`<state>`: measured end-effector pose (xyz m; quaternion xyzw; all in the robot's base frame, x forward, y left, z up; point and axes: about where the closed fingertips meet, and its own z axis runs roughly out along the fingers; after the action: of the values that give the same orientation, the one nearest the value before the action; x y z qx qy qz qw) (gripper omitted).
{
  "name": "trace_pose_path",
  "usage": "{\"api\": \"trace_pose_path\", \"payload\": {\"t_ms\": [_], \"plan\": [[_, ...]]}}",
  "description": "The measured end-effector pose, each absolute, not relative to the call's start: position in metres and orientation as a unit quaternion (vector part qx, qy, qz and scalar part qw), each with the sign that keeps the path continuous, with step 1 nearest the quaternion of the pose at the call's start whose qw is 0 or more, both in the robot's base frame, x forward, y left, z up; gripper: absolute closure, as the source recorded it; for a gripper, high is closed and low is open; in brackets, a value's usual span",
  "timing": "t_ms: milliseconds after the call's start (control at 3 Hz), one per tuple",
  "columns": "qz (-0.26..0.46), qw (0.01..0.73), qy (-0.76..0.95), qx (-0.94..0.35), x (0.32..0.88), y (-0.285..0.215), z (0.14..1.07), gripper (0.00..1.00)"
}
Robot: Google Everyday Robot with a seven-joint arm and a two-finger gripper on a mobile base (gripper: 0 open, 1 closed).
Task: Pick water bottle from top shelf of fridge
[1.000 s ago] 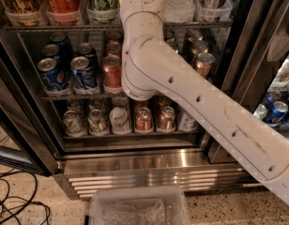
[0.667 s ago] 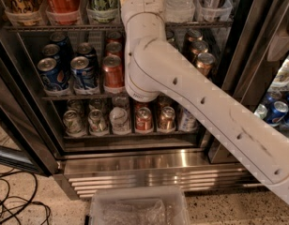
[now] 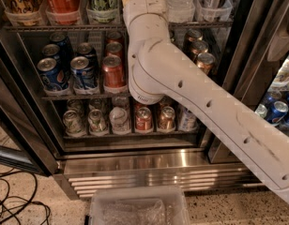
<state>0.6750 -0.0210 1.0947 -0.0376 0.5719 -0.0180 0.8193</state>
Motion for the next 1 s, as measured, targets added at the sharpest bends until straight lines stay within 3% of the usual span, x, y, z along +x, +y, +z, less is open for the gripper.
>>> {"api": "trace_pose_path", "payload": {"t_ms": [1000], "plan": [[-0.010,0.828,0.558,-0.049,0.667,-0.016,1.122,1.00]]}}
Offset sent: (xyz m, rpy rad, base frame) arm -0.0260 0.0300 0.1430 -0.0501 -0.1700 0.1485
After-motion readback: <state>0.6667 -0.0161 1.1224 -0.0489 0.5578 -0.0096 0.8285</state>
